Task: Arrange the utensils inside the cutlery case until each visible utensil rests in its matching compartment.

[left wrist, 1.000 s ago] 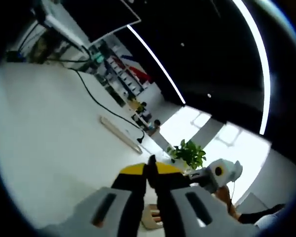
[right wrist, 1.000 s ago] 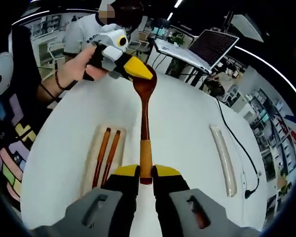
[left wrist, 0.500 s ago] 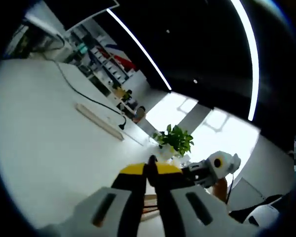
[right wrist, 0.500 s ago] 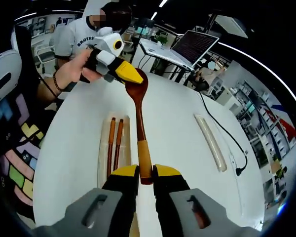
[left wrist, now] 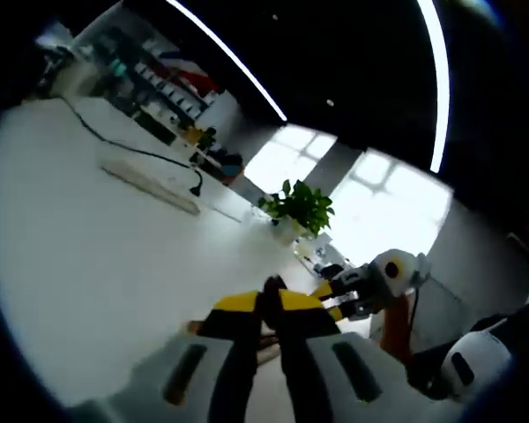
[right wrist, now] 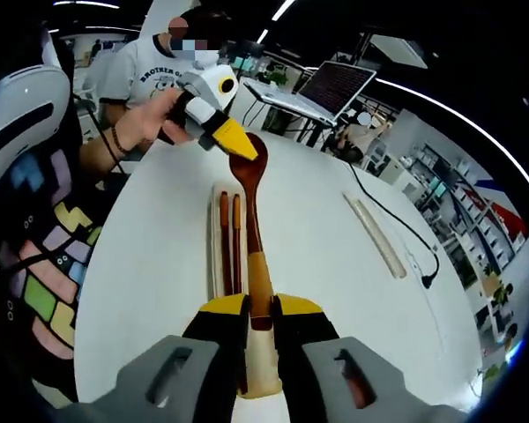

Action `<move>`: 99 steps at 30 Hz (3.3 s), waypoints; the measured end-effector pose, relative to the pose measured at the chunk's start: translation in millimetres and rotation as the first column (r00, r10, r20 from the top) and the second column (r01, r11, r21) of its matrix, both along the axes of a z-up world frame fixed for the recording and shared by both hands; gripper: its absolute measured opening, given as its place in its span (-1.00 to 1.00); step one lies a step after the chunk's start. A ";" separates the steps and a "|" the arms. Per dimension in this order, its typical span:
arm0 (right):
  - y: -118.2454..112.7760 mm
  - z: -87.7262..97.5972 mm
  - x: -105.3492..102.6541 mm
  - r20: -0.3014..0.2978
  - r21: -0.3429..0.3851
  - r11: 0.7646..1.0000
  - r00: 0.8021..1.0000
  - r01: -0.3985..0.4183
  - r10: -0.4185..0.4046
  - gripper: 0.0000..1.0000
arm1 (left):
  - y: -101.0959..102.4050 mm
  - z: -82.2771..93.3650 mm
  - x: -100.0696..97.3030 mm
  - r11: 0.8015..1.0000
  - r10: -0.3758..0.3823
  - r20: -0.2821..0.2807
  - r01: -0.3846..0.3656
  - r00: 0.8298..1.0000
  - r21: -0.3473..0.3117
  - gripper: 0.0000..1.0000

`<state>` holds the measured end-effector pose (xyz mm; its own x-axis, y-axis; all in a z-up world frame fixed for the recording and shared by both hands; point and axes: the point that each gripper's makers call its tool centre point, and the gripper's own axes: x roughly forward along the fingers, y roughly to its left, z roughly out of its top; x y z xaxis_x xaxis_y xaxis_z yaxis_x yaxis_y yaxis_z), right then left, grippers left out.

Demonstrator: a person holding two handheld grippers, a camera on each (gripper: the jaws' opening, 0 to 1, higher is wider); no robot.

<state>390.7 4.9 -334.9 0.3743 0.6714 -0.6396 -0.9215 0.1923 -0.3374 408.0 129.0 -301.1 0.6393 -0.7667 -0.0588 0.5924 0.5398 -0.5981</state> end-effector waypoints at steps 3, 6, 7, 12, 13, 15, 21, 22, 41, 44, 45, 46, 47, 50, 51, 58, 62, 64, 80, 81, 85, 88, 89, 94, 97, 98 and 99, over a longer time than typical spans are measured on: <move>-5.1 -5.7 2.4 -0.021 -0.002 1.000 1.000 0.006 -0.006 -0.81 | -5.2 -4.6 -1.0 0.999 -0.016 0.002 0.016 1.000 0.029 -0.88; -8.6 -11.0 2.5 -0.038 -0.015 1.000 0.999 0.006 -0.007 -0.82 | -6.5 -16.0 -3.5 0.993 -0.047 -0.005 0.047 0.999 0.109 -0.86; -9.0 -11.7 2.6 -0.042 -0.015 1.000 0.999 0.006 -0.007 -0.83 | -6.2 -20.3 -4.1 0.988 -0.055 -0.005 0.055 0.998 0.147 -0.85; -9.6 -14.4 4.4 -0.063 -0.005 1.000 0.998 0.013 -0.013 -0.83 | -2.7 -26.3 0.4 0.969 -0.038 0.034 0.028 0.999 0.246 -0.84; -10.1 -14.6 5.3 -0.064 -0.006 1.000 0.998 0.015 -0.015 -0.83 | -2.8 -26.1 0.3 0.969 -0.041 0.036 0.031 0.999 0.246 -0.84; -11.5 -14.5 6.5 -0.068 -0.006 1.000 0.998 0.017 -0.017 -0.83 | -2.1 -26.7 -0.1 0.967 -0.047 0.039 0.036 0.998 0.254 -0.85; -12.3 -9.8 7.2 -0.097 0.039 0.999 0.995 0.011 -0.008 -0.99 | 5.9 -36.4 1.1 0.925 -0.040 0.064 0.012 0.997 0.379 -0.86; -12.9 -8.4 8.3 -0.105 0.050 0.999 0.994 0.018 -0.013 -1.00 | 6.5 -37.7 0.1 0.920 -0.045 0.064 0.017 0.997 0.392 -0.87; -20.5 -2.3 21.9 -0.119 0.140 0.977 0.983 0.159 -0.143 -0.92 | 19.3 -33.1 8.3 0.897 0.003 0.146 -0.067 0.989 0.437 -0.87; -21.0 -2.0 22.5 -0.124 0.151 0.974 0.981 0.168 -0.150 -0.91 | 18.8 -32.7 8.6 0.896 0.002 0.152 -0.069 0.988 0.438 -0.87; -21.0 -2.6 22.5 -0.129 0.155 0.973 0.980 0.172 -0.153 -0.91 | 18.7 -32.9 8.6 0.895 0.002 0.153 -0.070 0.988 0.440 -0.87; -21.0 -2.7 22.5 -0.133 0.160 0.971 0.979 0.176 -0.155 -0.91 | 19.0 -33.1 8.9 0.894 0.003 0.155 -0.072 0.988 0.442 -0.87; -20.0 -3.4 22.3 -0.139 0.171 0.968 0.977 0.183 -0.161 -0.91 | 19.5 -33.0 9.4 0.893 0.006 0.160 -0.078 0.987 0.444 -0.87; -20.0 -0.5 24.4 -0.135 0.198 0.960 0.975 0.200 -0.175 -0.90 | 21.6 -32.3 10.3 0.893 0.019 0.159 -0.088 0.987 0.441 -0.87; -19.5 2.2 26.0 -0.134 0.221 0.952 0.974 0.210 -0.184 -0.90 | 22.2 -31.4 9.9 0.894 0.017 0.161 -0.087 0.987 0.439 -0.87; -23.7 8.6 38.8 -0.128 0.263 0.926 0.961 0.270 -0.244 -0.89 | 26.9 -26.0 17.5 0.894 0.059 0.200 -0.141 0.978 0.425 -0.87; -26.8 15.1 47.0 -0.133 0.296 0.906 0.953 0.301 -0.273 -0.88 | 31.4 -34.8 21.7 0.887 0.069 0.157 -0.133 0.985 0.443 -0.87; -28.8 19.7 51.6 -0.131 0.314 0.895 0.948 0.316 -0.289 -0.88 | 35.5 -30.2 24.2 0.884 0.085 0.174 -0.154 0.981 0.441 -0.86; -19.9 50.4 94.6 -0.132 0.403 0.835 0.927 0.374 -0.351 -0.78 | 58.0 31.8 94.4 0.810 0.184 0.320 -0.328 0.929 0.487 -0.77; -18.9 51.4 95.2 -0.129 0.402 0.837 0.928 0.372 -0.350 -0.78 | 59.1 33.7 98.6 0.793 0.181 0.341 -0.342 0.922 0.504 -0.75; -15.8 60.3 104.2 -0.112 0.411 0.832 0.927 0.372 -0.359 -0.78 | 53.8 40.9 116.1 0.792 0.171 0.350 -0.339 0.921 0.507 -0.62; -16.1 67.7 116.4 -0.094 0.418 0.824 0.920 0.383 -0.380 -0.78 | 54.9 47.7 131.3 0.797 0.183 0.355 -0.350 0.917 0.492 -0.61; -16.1 69.9 120.2 -0.092 0.422 0.819 0.918 0.388 -0.387 -0.78 | 59.0 49.0 138.2 0.784 0.194 0.368 -0.369 0.910 0.499 -0.61; -17.8 74.2 145.5 -0.076 0.391 0.824 0.907 0.410 -0.415 -0.77 | 75.8 37.7 167.2 0.730 0.227 0.345 -0.393 0.911 0.559 -0.44; -19.5 75.0 161.7 -0.077 0.379 0.822 0.900 0.425 -0.429 -0.76 | 80.7 32.2 179.2 0.721 0.231 0.319 -0.382 0.919 0.579 -0.41; -20.7 75.1 166.7 -0.084 0.379 0.816 0.895 0.436 -0.439 -0.74 | 82.0 30.7 184.3 0.718 0.226 0.315 -0.376 0.922 0.586 -0.42; -21.7 75.6 174.8 -0.095 0.386 0.807 0.889 0.448 -0.448 -0.71 | 82.8 29.7 187.8 0.714 0.219 0.315 -0.372 0.923 0.593 -0.43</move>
<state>565.5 -16.8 -259.3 0.6949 0.6206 -0.3634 -0.7007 0.6980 -0.1479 595.8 211.8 -271.3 0.8812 -0.3681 -0.2966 0.4028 0.9130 0.0638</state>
